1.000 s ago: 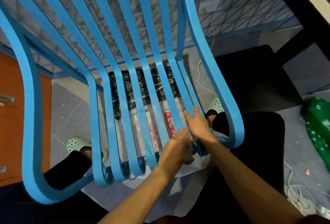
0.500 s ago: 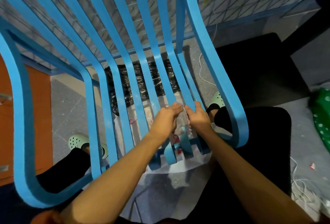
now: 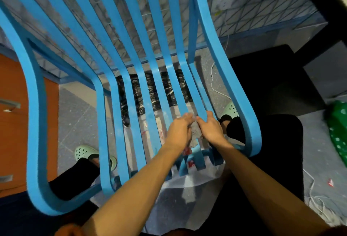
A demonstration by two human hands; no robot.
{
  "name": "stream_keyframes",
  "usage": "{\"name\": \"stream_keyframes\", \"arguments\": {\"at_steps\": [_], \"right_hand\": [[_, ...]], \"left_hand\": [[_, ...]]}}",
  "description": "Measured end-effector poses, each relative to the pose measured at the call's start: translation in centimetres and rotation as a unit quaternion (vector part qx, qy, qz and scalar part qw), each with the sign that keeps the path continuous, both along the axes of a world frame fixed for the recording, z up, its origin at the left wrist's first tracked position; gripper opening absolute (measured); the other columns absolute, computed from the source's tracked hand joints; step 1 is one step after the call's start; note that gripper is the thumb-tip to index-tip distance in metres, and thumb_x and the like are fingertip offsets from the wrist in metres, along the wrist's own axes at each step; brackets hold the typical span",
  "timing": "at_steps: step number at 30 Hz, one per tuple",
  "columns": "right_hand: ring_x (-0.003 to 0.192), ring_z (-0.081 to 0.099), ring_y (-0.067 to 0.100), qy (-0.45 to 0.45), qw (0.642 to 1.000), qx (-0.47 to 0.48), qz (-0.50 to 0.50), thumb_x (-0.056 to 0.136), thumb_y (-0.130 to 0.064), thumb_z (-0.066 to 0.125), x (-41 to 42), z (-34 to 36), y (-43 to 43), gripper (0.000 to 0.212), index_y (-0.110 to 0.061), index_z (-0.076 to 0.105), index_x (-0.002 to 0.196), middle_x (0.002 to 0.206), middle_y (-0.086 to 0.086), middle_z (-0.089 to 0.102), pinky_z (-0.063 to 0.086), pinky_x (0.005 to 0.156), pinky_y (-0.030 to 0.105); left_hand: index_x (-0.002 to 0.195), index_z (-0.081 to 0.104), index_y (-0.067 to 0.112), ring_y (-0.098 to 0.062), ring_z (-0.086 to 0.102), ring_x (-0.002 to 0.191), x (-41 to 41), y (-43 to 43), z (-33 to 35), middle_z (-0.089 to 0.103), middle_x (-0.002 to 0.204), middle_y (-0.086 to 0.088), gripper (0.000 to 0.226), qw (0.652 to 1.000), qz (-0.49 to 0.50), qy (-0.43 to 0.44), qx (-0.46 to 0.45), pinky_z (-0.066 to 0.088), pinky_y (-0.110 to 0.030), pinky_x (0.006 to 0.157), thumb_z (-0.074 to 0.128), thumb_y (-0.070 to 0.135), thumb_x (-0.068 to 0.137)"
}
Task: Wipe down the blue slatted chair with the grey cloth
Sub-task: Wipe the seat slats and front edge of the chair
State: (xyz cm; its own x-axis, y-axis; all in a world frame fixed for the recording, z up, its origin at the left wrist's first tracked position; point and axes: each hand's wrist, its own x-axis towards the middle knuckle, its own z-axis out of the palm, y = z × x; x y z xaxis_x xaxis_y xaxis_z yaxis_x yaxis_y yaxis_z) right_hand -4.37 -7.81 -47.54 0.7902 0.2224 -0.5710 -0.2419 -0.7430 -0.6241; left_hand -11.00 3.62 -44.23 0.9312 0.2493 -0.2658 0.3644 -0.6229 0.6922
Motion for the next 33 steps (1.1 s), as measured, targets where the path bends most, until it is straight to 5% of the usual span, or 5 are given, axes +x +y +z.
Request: {"name": "stream_keyframes", "arguments": {"at_steps": [4, 8, 13, 26, 33], "right_hand": [[0.134, 0.038, 0.033, -0.058, 0.997, -0.014, 0.053, 0.098, -0.034, 0.052, -1.3, 1.5, -0.1, 0.063, -0.012, 0.027, 0.151, 0.146, 0.015, 0.038, 0.035, 0.109, 0.042], [0.141, 0.030, 0.028, -0.125, 0.987, 0.005, 0.102, 0.095, -0.021, 0.057, -4.0, 3.9, -1.0, 0.057, -0.014, 0.036, 0.148, 0.154, 0.011, 0.025, 0.028, 0.116, 0.040], [0.122, 0.051, 0.015, -0.176, 0.974, 0.081, 0.115, 0.089, -0.001, 0.057, -6.2, 6.8, -3.0, 0.042, -0.011, 0.059, 0.130, 0.135, 0.007, 0.053, 0.032, 0.102, 0.015], [0.100, 0.061, 0.007, -0.141, 0.950, 0.131, 0.245, 0.077, -0.002, 0.071, -8.6, 7.1, -1.4, 0.035, -0.015, 0.069, 0.110, 0.108, -0.001, 0.069, 0.046, 0.091, 0.018], [0.109, 0.055, 0.019, -0.207, 0.921, 0.019, 0.330, 0.083, -0.006, 0.062, -8.9, 5.7, 0.3, 0.044, -0.017, 0.059, 0.126, 0.123, 0.001, 0.048, 0.048, 0.096, 0.033]], "left_hand": [[0.117, 0.067, 0.017, -0.020, 0.066, 0.095, -4.5, -2.6, 0.0, 0.065, 0.110, -0.002, 0.051, 0.998, -0.061, -0.018, 0.014, 0.053, -0.035, 0.083, 0.044, 0.007, 0.073], [0.115, 0.067, 0.001, 0.024, 0.052, 0.077, -8.7, -5.2, 0.5, 0.056, 0.084, 0.018, 0.029, 0.998, -0.025, 0.023, -0.052, 0.042, -0.003, 0.070, 0.050, 0.001, 0.091], [0.096, 0.077, 0.012, -0.001, 0.063, 0.080, -8.7, -4.5, 1.4, 0.075, 0.091, 0.002, 0.023, 0.987, 0.065, -0.015, -0.144, 0.049, -0.020, 0.075, 0.058, 0.003, 0.085], [0.100, 0.065, 0.006, -0.023, 0.067, 0.083, -12.2, -1.4, 2.4, 0.070, 0.096, -0.015, 0.012, 0.781, 0.418, -0.006, -0.465, 0.056, -0.033, 0.071, 0.065, 0.001, 0.088], [0.124, 0.061, 0.021, -0.002, 0.063, 0.104, -15.1, -2.1, 2.8, 0.066, 0.118, 0.008, 0.036, 0.849, 0.342, -0.020, -0.402, 0.055, -0.028, 0.089, 0.060, 0.004, 0.092]]}}
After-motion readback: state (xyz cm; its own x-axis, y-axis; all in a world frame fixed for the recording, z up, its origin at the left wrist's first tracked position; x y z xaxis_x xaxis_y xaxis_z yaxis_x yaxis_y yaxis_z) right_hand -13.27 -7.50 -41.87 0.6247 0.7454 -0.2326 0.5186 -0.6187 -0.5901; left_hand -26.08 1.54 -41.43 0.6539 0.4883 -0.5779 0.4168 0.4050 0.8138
